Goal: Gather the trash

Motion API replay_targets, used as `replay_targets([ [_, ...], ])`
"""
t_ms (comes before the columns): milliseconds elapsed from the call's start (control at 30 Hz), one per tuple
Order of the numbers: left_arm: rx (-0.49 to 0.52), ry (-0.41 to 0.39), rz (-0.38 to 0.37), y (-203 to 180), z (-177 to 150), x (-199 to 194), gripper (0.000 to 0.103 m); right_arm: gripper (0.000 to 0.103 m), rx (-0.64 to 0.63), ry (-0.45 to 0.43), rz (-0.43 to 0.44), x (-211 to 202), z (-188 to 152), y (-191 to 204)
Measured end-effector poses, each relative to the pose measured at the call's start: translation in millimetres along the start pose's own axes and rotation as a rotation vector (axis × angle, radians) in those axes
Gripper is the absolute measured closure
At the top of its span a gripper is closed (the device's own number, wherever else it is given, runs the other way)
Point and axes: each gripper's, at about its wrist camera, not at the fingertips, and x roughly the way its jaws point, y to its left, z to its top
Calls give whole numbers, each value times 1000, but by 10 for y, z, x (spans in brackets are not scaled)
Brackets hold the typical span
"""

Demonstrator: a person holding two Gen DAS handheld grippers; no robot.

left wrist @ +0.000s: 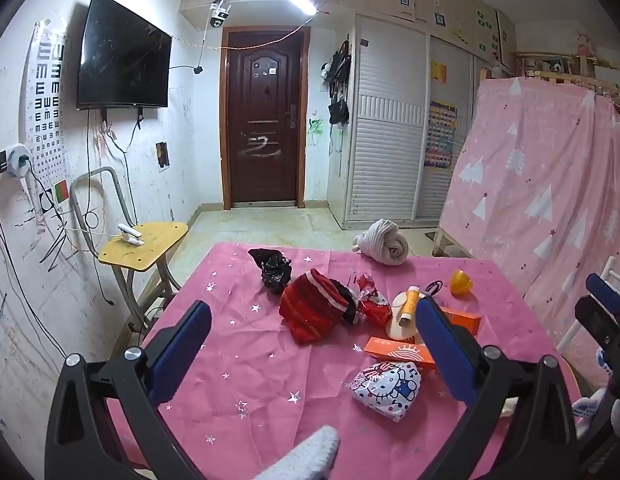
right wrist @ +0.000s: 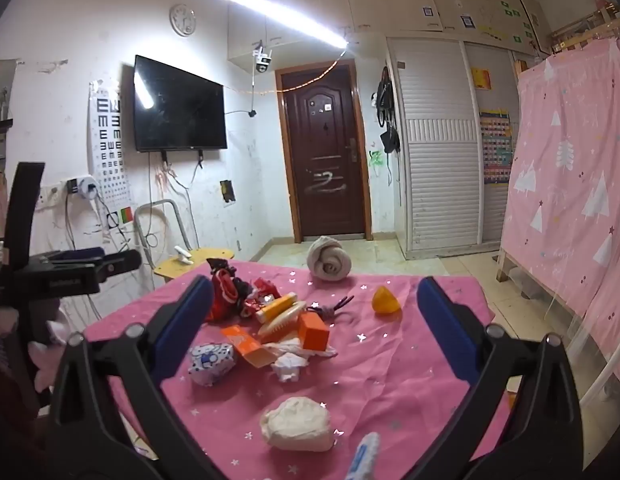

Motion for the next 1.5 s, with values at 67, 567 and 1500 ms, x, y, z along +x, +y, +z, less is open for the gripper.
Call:
replay_targets([
  [67, 1, -2, 1, 0, 1, -1, 9, 5, 4, 0, 1, 5, -2, -1],
  [567, -2, -1, 1, -29, -37, 21, 9, 5, 6, 4, 13, 7, -23, 62],
  [1500, -6, 6, 3, -31, -106, 70, 9, 5, -3, 15, 26, 38, -53, 62],
])
